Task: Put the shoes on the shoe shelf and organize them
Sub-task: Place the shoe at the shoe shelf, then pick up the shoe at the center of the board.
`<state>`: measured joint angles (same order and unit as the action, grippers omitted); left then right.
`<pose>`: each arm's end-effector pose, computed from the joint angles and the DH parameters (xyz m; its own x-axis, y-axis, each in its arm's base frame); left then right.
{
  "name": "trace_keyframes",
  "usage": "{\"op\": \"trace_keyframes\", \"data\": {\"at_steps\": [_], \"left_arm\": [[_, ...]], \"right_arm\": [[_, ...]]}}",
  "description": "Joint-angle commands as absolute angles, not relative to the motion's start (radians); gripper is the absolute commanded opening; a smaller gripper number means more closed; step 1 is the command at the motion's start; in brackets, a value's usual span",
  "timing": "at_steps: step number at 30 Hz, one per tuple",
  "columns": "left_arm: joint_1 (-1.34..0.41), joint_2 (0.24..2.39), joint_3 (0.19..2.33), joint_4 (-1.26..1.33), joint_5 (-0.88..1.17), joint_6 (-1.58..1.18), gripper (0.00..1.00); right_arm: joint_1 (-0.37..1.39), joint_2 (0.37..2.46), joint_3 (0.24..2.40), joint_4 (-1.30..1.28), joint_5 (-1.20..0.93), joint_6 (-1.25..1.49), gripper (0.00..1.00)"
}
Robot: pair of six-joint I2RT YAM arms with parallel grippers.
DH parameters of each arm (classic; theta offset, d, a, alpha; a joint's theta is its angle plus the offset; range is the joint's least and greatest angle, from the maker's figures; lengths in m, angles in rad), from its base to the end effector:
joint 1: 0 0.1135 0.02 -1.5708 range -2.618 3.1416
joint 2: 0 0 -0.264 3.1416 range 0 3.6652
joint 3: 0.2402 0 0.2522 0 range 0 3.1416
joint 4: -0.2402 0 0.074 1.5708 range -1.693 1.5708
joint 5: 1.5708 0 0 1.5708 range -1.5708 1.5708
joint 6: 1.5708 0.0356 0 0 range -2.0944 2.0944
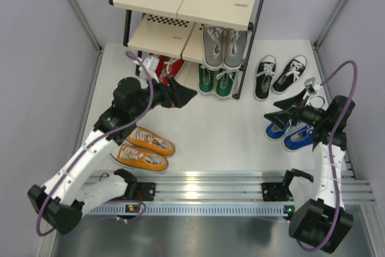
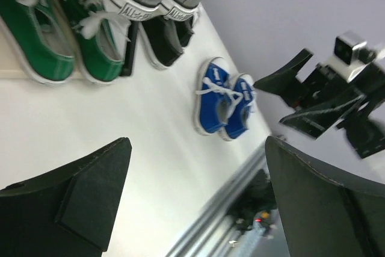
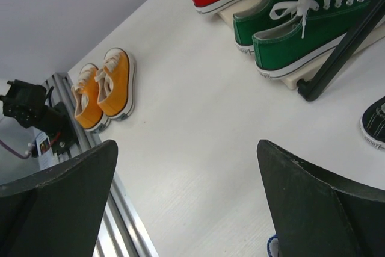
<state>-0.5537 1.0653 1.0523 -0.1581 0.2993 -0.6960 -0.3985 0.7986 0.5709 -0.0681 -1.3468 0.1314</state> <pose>0.2023 -0.1374 0.3829 -0.5917 -0.3544 -0.7240 0.4824 0.5639 -0.6703 0.1668 -0.0326 0.2819 -0.3677 0.1864 -0.9111 -0.7315 0.5469 0.4071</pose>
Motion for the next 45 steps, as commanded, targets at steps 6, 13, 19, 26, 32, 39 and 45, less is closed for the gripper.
{"op": "trace_keyframes", "data": {"at_steps": [6,13,19,26,32,39,45], "left_arm": [[-0.549,0.658,0.728,-0.282,-0.044,-0.310,0.98],[-0.549,0.542,0.653,-0.316,-0.112,-0.279,0.98],[-0.548,0.503,0.657,-0.351,-0.132,-0.273,0.98],[-0.551,0.446,0.626,-0.399,-0.126,-0.284,0.98],[-0.549,0.442,0.629,-0.399,-0.127,-0.285,0.98],[-0.551,0.449,0.627,-0.399,-0.126,-0.285,0.98],[-0.551,0.451,0.627,-0.394,-0.104,-0.290,0.98]], "right_arm": [[-0.413,0.880,0.806,-0.579,-1.171,-0.484,0.99],[-0.399,1.031,0.999,-0.864,-0.732,-0.739,0.98],[-0.376,1.074,0.947,-0.798,-0.419,-0.741,0.92],[-0.174,1.132,0.821,-0.612,-0.176,-0.631,0.87],[-0.069,1.235,0.798,-0.460,0.029,-0.629,0.85],[-0.069,1.307,0.742,-0.377,0.052,-0.727,0.72],[-0.069,1.310,0.761,-0.376,-0.041,-0.696,0.12]]}}
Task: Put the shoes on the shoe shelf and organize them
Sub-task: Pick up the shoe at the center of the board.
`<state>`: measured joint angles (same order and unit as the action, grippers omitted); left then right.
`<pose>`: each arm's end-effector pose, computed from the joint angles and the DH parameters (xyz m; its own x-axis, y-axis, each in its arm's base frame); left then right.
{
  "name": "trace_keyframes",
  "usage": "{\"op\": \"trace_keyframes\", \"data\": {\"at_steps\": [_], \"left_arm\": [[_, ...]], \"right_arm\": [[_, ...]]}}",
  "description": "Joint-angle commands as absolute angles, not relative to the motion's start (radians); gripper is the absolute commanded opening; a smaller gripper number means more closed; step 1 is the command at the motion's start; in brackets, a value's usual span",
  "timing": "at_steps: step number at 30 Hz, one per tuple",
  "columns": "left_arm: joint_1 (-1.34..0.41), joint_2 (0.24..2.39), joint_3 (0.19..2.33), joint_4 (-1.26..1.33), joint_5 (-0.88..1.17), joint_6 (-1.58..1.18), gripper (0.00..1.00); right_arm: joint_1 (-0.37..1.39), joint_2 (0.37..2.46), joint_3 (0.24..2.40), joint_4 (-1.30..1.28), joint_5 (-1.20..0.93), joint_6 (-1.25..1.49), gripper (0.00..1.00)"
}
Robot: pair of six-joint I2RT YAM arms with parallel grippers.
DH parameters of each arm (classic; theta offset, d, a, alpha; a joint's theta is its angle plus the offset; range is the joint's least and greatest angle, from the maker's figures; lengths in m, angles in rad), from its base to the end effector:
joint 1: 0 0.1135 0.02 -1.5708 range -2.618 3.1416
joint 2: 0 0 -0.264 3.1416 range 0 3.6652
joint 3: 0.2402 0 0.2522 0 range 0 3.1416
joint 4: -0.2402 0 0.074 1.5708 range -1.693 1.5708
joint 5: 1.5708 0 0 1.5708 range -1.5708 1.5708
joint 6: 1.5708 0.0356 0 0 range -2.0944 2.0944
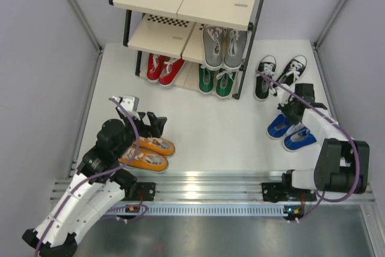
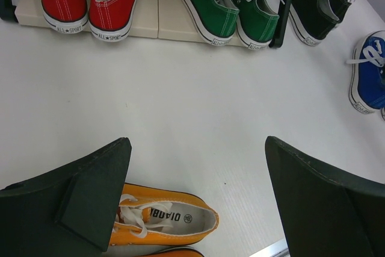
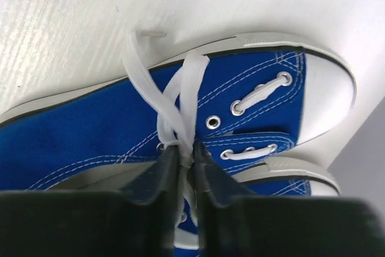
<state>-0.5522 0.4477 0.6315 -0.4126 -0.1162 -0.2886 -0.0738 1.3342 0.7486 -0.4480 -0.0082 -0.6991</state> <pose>0.1030 -0.0586 0.3067 -0.3060 -0.1435 -0.9411 0.3524 0.9013 -0.2520 0.2508 -0.0183 0.1906 -0.7006 -0.5935 -0.3962 -0.4981 0.8043 -0.3239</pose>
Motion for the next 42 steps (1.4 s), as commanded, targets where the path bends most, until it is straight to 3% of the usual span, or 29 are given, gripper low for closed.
{"op": "trace_keyframes", "data": {"at_steps": [1,3,11,19,22,29,42], "left_arm": [[-0.551,0.451,0.626,-0.391,-0.097,-0.290,0.98],[-0.551,0.459,0.623,-0.379,-0.065,-0.291,0.98],[-0.549,0.495,0.601,-0.299,0.171,-0.340,0.98],[-0.555,0.584,0.545,-0.019,0.357,-0.807,0.98],[-0.610,0.667,0.555,0.044,0.306,-0.900,0.98],[-0.977,0.947,0.557,0.237,0.011,-1.078,0.98],[-1.154,1.429,0.656,0.718,0.046,-1.239,0.98]], "right_arm": [[-0.069,1.292,0.756,-0.376,-0.054,-0.695,0.04],[-0.071,1.220,0.756,-0.380,-0.093,-0.692,0.00],[-0.072,0.914,0.769,-0.489,-0.383,-0.663,0.00],[-0.071,0.735,0.791,-0.665,-0.678,-0.703,0.00],[-0.071,0.727,0.825,-0.704,-0.767,-0.683,0.00],[-0.064,0.710,0.842,-0.742,-0.925,-0.631,0.00],[-0.054,0.686,0.802,-0.704,-1.100,-0.555,0.00]]}}
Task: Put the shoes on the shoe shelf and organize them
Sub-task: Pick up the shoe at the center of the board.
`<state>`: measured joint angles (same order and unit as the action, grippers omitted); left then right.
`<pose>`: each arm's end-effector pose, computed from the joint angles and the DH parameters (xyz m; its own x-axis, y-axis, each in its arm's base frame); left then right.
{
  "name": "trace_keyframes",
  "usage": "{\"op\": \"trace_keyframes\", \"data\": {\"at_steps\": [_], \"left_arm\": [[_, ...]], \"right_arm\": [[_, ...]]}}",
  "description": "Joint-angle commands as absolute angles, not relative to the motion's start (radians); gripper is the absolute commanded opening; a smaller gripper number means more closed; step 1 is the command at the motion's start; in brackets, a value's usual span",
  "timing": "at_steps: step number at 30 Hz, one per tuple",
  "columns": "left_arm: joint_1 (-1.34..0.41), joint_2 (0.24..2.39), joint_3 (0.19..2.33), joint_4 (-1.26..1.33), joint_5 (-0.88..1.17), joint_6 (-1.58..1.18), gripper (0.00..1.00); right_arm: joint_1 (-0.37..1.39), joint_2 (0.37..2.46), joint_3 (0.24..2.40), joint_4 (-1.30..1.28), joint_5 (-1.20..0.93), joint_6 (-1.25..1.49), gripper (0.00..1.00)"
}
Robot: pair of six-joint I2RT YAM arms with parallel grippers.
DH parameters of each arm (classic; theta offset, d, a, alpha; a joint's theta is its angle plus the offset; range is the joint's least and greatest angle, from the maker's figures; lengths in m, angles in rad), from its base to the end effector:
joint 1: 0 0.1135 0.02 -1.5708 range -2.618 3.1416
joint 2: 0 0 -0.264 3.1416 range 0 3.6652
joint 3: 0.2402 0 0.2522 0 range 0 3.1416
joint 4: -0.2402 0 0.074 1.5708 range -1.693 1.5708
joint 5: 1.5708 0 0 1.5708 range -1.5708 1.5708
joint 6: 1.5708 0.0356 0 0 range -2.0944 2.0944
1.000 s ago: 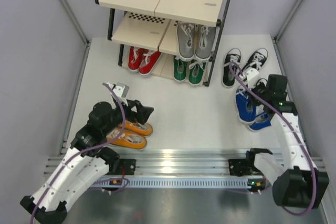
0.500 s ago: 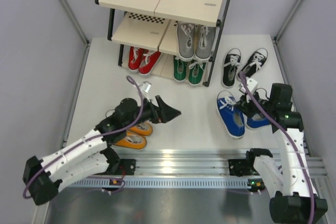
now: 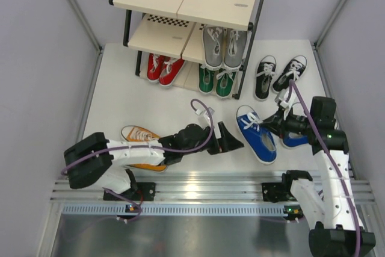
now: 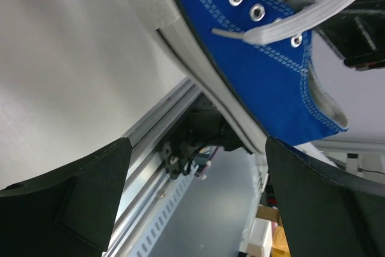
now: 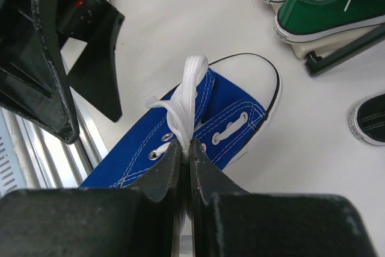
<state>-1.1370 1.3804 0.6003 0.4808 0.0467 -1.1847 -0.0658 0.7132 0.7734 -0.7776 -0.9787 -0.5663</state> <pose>0.1208 -0.2648 0.2108 -0.9037 -0.2507 -0.3471 0.2336 0.3907 -0.8904 0.1336 0.0208 0.2991 -0.2386 -0.2843 -0.9286 -0.8475 0.5279 0.0561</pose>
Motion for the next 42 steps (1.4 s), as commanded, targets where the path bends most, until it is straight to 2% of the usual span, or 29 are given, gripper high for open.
{"op": "trace_keyframes", "data": {"at_steps": [1,10,13,16,18,20,21,22,23,24,25,28,32,33,35,36,38,39,42], "left_arm": [[-1.155,1.451,0.669,0.776,0.058,-1.250,0.98],[-1.177,1.632,0.724,0.974,0.091,-1.287,0.98],[-1.177,1.672,0.709,1.115,0.084,-1.284,0.95],[-1.177,1.712,0.693,1.252,0.071,-1.287,0.81],[-1.173,1.720,0.699,1.267,0.078,-1.290,0.64],[-1.170,1.723,0.703,1.266,0.092,-1.273,0.51],[-1.169,1.718,0.698,1.267,0.097,-1.269,0.37],[-1.167,1.706,0.693,1.266,0.104,-1.259,0.28],[-1.163,1.697,0.686,1.266,0.109,-1.240,0.22],[-1.160,1.686,0.663,1.266,0.112,-1.227,0.07],[-1.151,1.655,0.649,1.259,0.113,-1.210,0.01],[-1.129,1.573,0.594,1.217,0.120,-1.137,0.00],[-1.097,1.464,0.565,1.031,0.181,-1.000,0.00],[-1.089,1.444,0.563,0.987,0.195,-0.979,0.00],[-1.068,1.382,0.575,0.899,0.256,-0.906,0.00],[-1.060,1.365,0.581,0.796,0.279,-0.879,0.00],[-1.045,1.318,0.589,0.715,0.340,-0.801,0.00],[-1.040,1.304,0.594,0.648,0.360,-0.778,0.00],[-1.019,1.247,0.597,0.565,0.425,-0.701,0.00]], "right_arm": [[-0.052,0.683,0.798,-0.701,-1.107,-0.555,0.00],[-0.052,0.660,0.764,-0.692,-1.149,-0.563,0.00],[-0.052,0.657,0.759,-0.695,-1.154,-0.572,0.00],[-0.052,0.654,0.753,-0.704,-1.154,-0.587,0.00],[-0.052,0.650,0.753,-0.710,-1.147,-0.598,0.00],[-0.052,0.649,0.750,-0.713,-1.143,-0.603,0.00],[-0.052,0.649,0.749,-0.716,-1.141,-0.604,0.00],[-0.052,0.647,0.749,-0.718,-1.134,-0.606,0.00],[-0.052,0.647,0.749,-0.719,-1.131,-0.609,0.00],[-0.052,0.646,0.749,-0.721,-1.120,-0.611,0.00],[-0.052,0.646,0.747,-0.722,-1.114,-0.612,0.00],[-0.052,0.644,0.747,-0.729,-1.109,-0.618,0.00],[-0.052,0.646,0.749,-0.733,-1.103,-0.620,0.02],[-0.052,0.650,0.749,-0.733,-1.100,-0.617,0.05],[-0.052,0.655,0.756,-0.739,-1.097,-0.611,0.28],[-0.052,0.661,0.770,-0.752,-1.098,-0.607,0.45],[-0.052,0.673,0.788,-0.759,-1.117,-0.585,0.59],[-0.052,0.692,0.811,-0.771,-1.126,-0.577,0.69],[-0.052,0.736,0.863,-0.802,-1.164,-0.539,0.81]]}}
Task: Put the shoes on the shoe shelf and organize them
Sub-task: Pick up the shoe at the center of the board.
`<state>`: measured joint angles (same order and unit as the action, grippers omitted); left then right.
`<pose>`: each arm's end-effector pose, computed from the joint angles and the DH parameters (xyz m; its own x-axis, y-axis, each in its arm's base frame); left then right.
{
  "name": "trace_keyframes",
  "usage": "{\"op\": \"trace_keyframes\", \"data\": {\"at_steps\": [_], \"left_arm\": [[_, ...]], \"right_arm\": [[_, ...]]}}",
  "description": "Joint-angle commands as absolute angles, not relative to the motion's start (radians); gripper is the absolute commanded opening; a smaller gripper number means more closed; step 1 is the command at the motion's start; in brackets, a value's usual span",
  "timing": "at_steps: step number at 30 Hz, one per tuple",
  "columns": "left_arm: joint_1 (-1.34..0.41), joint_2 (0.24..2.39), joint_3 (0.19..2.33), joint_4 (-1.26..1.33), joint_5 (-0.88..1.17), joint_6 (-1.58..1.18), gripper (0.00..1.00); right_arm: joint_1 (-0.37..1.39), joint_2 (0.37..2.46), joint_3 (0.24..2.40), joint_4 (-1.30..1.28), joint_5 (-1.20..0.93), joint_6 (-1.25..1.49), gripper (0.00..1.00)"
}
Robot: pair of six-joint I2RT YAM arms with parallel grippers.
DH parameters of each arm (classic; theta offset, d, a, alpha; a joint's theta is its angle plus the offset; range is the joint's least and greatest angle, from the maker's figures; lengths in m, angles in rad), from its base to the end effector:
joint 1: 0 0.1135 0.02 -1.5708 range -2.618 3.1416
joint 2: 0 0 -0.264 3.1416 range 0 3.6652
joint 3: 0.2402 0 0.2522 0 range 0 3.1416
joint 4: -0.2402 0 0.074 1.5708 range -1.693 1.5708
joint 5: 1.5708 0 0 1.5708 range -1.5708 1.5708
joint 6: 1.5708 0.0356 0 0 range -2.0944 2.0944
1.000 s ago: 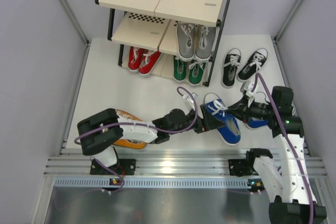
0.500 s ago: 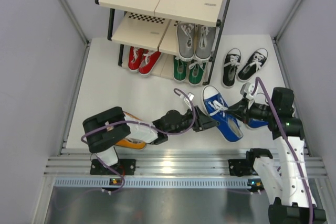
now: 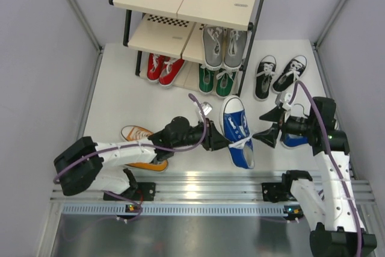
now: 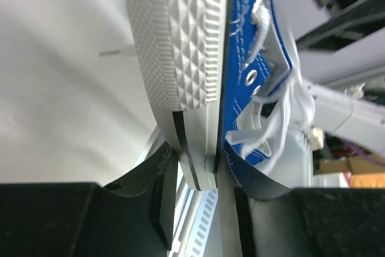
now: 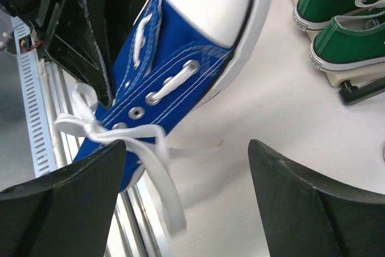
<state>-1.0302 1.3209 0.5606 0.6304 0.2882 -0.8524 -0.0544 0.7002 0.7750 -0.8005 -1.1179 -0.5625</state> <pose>0.1358 -0.2460 0.2300 -0.7720 -0.1164 -0.6249 0.5863 0.2493 -0.7707 0.1265 0.0252 0.3023 -0.2151 -0.2220 -0.9510 -0.9014 0.4198 0.1059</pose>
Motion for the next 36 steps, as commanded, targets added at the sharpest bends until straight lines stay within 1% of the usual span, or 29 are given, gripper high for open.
{"op": "trace_keyframes", "data": {"at_steps": [1,3,6,9,14,18,20,22,23,24,25,26,27,29,30,31,35,36], "left_arm": [[-1.011,1.223,0.600,0.505,0.440,-0.680,0.00],[-1.003,1.201,0.612,0.438,0.480,-0.612,0.00],[-0.997,1.170,0.638,0.355,0.518,-0.551,0.00],[-0.996,1.163,0.675,0.295,0.563,-0.512,0.00],[-0.997,1.170,0.719,0.281,0.623,-0.480,0.00],[-0.996,1.206,0.753,0.281,0.660,-0.474,0.00],[-0.997,1.224,0.778,0.281,0.695,-0.482,0.00],[-0.999,1.250,0.793,0.281,0.703,-0.486,0.00],[-0.997,1.256,0.799,0.281,0.703,-0.485,0.00],[-0.999,1.268,0.808,0.281,0.698,-0.483,0.00],[-0.997,1.278,0.816,0.281,0.687,-0.477,0.00],[-0.997,1.278,0.816,0.281,0.681,-0.476,0.00],[-0.997,1.287,0.819,0.281,0.677,-0.474,0.00],[-0.997,1.295,0.831,0.281,0.666,-0.469,0.00],[-0.997,1.296,0.834,0.281,0.652,-0.471,0.00],[-0.997,1.296,0.838,0.281,0.641,-0.469,0.00],[-0.997,1.263,0.824,0.281,0.549,-0.479,0.00],[-0.997,1.232,0.816,0.281,0.526,-0.486,0.07]], "right_arm": [[-0.052,0.750,0.876,-0.810,-1.190,-0.531,0.83],[-0.052,0.796,0.908,-0.845,-1.218,-0.520,0.90],[-0.051,0.856,0.922,-0.868,-1.272,-0.512,0.94],[-0.025,0.905,0.927,-0.882,-1.293,-0.514,0.96],[0.072,0.931,0.919,-0.876,-1.298,-0.506,0.97],[0.106,0.939,0.905,-0.835,-1.313,-0.483,0.98],[0.117,0.948,0.896,-0.821,-1.330,-0.459,0.97],[0.123,0.956,0.897,-0.815,-1.382,-0.453,0.93],[0.124,0.962,0.899,-0.816,-1.400,-0.453,0.91],[0.127,0.962,0.899,-0.818,-1.429,-0.453,0.84],[0.130,0.960,0.902,-0.818,-1.445,-0.454,0.75],[0.133,0.957,0.902,-0.818,-1.445,-0.454,0.75],[0.135,0.956,0.899,-0.816,-1.451,-0.454,0.59],[0.135,0.951,0.890,-0.801,-1.450,-0.449,0.39],[0.135,0.942,0.887,-0.793,-1.441,-0.446,0.08],[0.135,0.934,0.882,-0.784,-1.431,-0.433,0.00],[0.132,0.894,0.861,-0.727,-1.416,-0.388,0.00],[0.127,0.878,0.859,-0.694,-1.399,-0.353,0.00]]}}
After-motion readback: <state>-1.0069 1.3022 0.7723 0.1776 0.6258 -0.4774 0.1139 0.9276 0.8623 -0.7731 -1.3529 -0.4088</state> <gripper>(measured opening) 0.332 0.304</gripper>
